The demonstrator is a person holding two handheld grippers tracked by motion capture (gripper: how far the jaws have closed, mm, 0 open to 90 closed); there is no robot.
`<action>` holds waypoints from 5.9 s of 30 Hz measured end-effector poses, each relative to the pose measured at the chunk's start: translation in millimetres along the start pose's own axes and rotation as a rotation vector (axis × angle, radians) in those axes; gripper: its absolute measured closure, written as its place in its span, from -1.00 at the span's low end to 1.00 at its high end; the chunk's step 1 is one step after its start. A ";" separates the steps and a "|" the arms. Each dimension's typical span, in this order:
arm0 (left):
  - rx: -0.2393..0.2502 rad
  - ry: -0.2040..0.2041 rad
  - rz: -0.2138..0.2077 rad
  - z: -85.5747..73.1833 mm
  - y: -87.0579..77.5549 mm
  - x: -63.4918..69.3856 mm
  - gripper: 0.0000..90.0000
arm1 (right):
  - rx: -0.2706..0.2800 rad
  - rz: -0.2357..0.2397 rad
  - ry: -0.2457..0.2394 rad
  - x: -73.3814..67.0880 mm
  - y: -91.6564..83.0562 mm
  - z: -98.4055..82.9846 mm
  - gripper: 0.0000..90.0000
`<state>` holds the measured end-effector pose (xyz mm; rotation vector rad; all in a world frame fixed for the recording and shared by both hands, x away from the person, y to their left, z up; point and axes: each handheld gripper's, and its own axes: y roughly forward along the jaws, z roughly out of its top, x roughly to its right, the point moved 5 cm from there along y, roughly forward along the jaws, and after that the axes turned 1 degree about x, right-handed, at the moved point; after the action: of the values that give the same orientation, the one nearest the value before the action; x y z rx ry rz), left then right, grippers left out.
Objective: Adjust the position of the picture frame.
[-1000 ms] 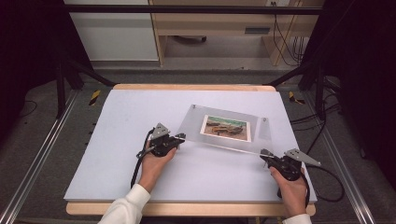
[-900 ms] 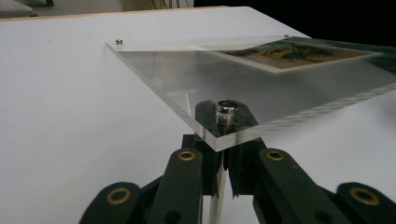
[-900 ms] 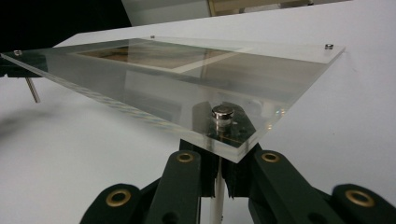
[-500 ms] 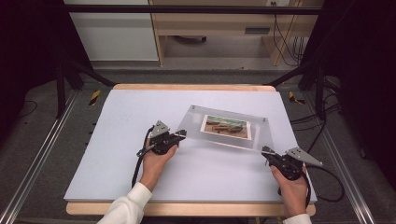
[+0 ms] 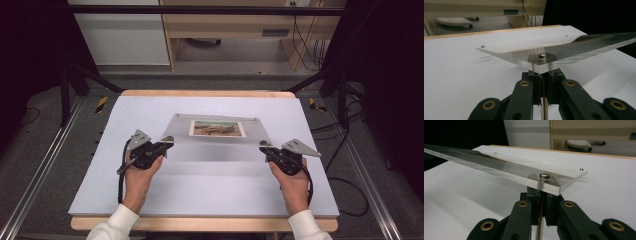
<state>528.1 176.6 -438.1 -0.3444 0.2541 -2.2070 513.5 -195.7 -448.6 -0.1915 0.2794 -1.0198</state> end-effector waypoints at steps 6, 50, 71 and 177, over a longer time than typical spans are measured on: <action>0.032 -0.013 0.058 -3.6 -21.5 -23.4 0.85 | -0.004 0.038 -0.027 -16.9 25.7 9.6 0.88; -0.130 0.004 0.089 -59.3 -13.1 -32.2 0.86 | -0.171 0.017 -0.021 -30.3 35.1 -42.5 0.89; -0.167 0.001 0.096 -67.2 -10.0 -33.2 0.85 | -0.213 0.021 -0.018 -29.8 36.6 -51.5 0.88; -0.070 0.041 -0.024 -35.8 -50.7 -14.4 -0.86 | -0.182 -0.078 -0.070 -30.0 -19.1 -19.8 -0.77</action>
<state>487.2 221.0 -458.8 -0.3421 0.3526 -2.2344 477.0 -180.3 -457.8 -0.4050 0.3028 -1.0628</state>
